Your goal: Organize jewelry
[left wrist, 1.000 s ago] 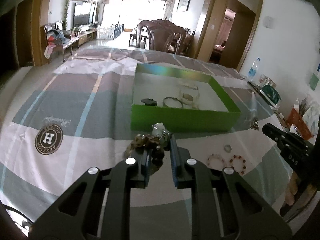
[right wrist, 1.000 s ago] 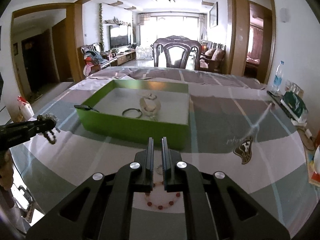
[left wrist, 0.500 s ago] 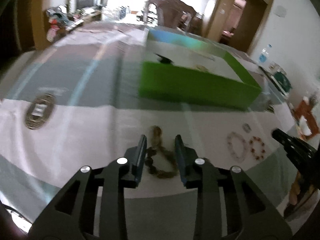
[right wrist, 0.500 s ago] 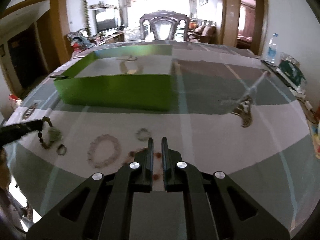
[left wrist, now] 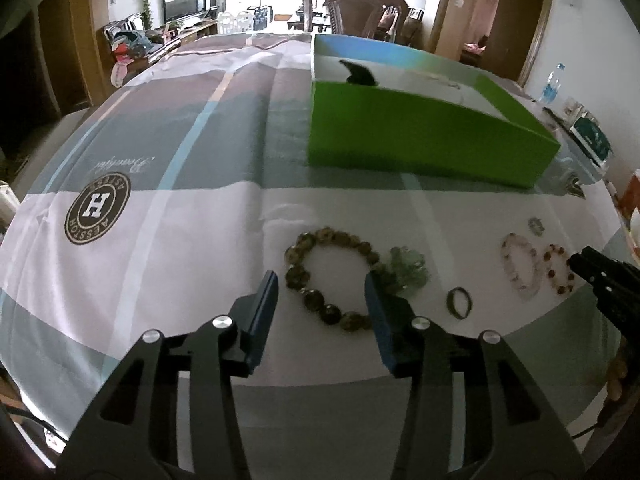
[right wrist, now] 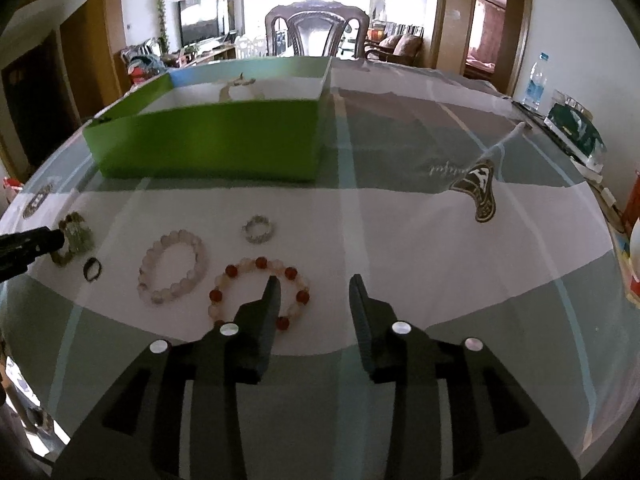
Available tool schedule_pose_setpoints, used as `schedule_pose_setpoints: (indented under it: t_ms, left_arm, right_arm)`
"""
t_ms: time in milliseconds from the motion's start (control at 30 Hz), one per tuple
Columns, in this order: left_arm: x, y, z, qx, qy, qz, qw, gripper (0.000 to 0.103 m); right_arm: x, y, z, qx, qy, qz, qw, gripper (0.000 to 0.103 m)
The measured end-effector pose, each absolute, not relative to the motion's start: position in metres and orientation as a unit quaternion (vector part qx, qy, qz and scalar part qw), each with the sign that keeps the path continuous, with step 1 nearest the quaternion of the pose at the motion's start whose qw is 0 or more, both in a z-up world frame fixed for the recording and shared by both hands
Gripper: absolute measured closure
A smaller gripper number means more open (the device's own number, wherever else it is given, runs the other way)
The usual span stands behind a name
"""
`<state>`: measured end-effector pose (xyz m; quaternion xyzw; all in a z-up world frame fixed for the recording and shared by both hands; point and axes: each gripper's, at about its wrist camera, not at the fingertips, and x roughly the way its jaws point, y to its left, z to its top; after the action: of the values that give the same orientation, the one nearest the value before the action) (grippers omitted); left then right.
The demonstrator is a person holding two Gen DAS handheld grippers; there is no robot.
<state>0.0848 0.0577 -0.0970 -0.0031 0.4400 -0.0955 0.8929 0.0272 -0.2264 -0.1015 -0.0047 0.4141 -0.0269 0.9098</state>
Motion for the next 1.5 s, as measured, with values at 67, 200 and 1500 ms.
schedule_pose_setpoints:
  t_ms: [67, 200, 1500]
  left_arm:
    - [0.085, 0.059, -0.096, -0.005, 0.438, -0.095, 0.894, 0.058]
    - [0.087, 0.06, -0.098, 0.012, 0.436, -0.072, 0.897, 0.058]
    - [0.196, -0.026, 0.028, -0.006, 0.335, -0.137, 0.932, 0.089]
  right_arm:
    - [0.028, -0.225, -0.105, -0.004, 0.42, -0.028, 0.907, 0.068]
    - [0.029, -0.222, -0.107, -0.01, 0.419, -0.032, 0.907, 0.068]
    - [0.152, -0.17, 0.01, -0.054, 0.271, 0.044, 0.96, 0.095]
